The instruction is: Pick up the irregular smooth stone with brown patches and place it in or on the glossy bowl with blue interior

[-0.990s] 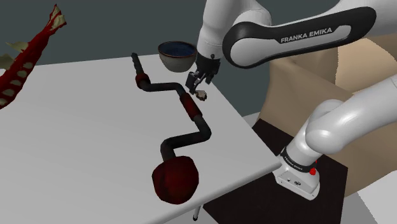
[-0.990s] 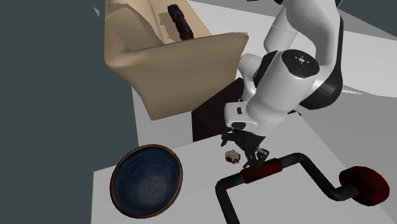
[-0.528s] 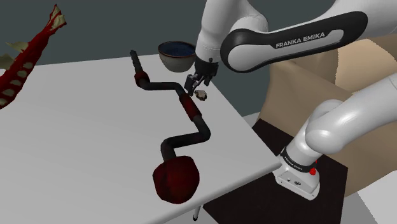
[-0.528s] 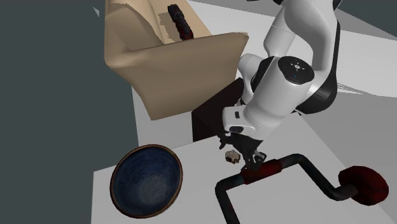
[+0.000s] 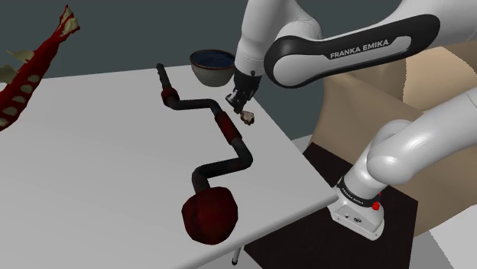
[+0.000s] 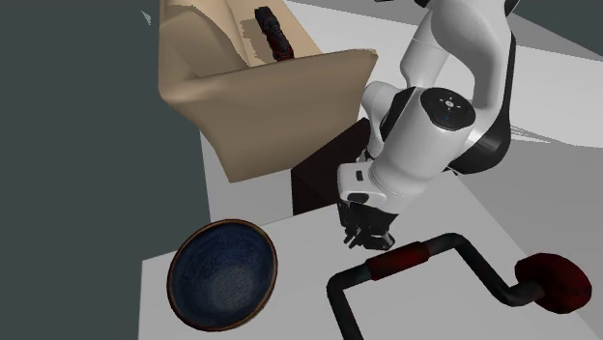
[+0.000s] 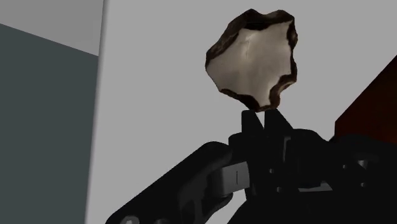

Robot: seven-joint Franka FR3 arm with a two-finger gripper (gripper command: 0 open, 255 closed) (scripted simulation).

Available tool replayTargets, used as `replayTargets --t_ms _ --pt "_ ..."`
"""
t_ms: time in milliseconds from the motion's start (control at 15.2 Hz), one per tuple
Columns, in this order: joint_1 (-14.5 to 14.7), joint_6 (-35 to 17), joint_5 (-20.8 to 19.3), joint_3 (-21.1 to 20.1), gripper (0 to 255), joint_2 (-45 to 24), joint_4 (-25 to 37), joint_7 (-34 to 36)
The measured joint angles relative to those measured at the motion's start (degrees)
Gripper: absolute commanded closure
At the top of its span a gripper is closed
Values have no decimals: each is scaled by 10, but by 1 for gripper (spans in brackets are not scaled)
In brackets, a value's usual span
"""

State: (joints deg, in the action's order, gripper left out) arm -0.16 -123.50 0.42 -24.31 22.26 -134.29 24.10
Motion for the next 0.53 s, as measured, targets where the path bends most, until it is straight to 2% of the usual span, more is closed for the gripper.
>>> replayTargets --t_ms 264,330,528 --pt "0 0 1 0 255 -1 -1 0" --pt "0 0 1 0 0 -1 -1 0" --pt "-1 27 6 -5 0 19 -3 30"
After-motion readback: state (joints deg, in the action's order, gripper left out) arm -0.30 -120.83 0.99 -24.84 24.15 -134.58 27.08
